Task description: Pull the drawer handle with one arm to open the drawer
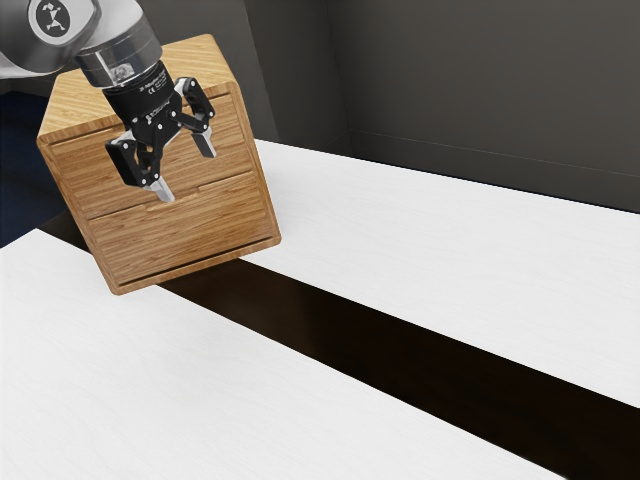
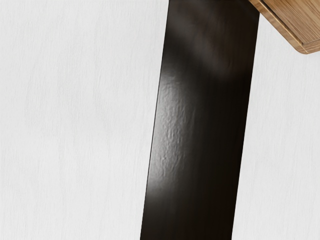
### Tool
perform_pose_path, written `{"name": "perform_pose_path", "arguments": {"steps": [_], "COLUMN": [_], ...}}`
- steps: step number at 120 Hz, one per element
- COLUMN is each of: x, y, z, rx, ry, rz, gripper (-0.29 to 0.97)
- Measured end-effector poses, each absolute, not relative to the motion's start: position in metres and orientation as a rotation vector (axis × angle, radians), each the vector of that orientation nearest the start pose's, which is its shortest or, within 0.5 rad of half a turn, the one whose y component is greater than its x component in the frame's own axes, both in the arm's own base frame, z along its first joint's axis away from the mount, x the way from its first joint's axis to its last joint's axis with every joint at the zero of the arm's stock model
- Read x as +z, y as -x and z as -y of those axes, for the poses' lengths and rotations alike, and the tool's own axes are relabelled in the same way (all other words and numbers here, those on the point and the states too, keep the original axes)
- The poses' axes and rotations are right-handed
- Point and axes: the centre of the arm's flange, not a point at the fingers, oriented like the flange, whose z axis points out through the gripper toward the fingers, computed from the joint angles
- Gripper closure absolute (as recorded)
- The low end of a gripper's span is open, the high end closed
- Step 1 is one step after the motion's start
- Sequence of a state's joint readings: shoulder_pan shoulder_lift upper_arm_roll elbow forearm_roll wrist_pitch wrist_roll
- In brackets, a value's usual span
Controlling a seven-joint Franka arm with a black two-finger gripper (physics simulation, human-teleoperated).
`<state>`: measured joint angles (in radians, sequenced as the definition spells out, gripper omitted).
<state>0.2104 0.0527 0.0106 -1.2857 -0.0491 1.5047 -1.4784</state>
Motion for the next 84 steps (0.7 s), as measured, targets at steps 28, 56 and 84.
{"name": "perform_pose_path", "arguments": {"steps": [28,56,84], "x": [0.722,0.804,0.779], "y": [-0.545,-0.496,-0.539], "z": [-0.120,-0.098,-0.041], "rx": [0.152,0.388,0.384], "ry": [-1.991,-1.973,-2.058], "rz": [-2.237,-2.141,-2.046], "gripper": [0.02,0.02,0.02]}}
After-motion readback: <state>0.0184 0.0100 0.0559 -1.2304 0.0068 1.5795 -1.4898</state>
